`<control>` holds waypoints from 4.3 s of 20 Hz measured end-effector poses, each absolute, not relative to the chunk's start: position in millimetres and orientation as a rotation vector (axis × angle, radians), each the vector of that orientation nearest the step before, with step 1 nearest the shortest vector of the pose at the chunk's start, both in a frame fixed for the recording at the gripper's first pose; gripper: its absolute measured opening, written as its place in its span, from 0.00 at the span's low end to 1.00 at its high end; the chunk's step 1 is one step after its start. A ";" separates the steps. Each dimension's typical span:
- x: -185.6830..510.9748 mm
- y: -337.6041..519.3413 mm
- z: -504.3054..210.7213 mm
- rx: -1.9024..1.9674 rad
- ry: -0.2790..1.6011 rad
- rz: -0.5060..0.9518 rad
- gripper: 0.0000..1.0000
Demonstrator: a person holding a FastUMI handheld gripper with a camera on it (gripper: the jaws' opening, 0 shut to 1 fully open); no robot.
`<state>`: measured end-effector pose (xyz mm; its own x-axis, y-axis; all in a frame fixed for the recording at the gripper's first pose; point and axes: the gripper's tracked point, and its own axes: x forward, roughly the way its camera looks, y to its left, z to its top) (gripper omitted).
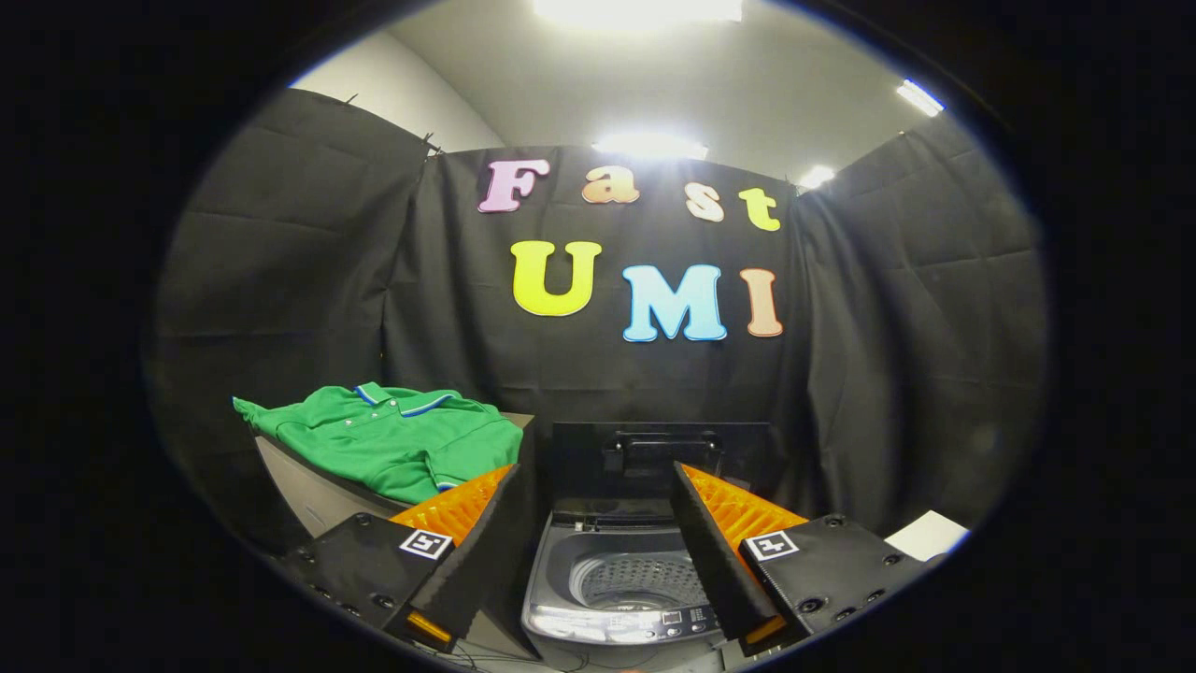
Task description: Put the clothes into the washing machine and then close the washing machine lid.
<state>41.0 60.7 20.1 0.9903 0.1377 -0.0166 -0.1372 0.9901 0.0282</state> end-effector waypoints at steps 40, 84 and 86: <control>138.9 352.7 39.9 0.031 0.356 0.514 0.98; 162.6 404.7 44.6 0.089 0.488 0.599 0.01; 163.6 402.3 49.4 0.094 0.476 0.608 0.01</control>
<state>163.6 402.3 49.4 0.7168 0.5695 -0.4023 -0.5268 0.8203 0.2226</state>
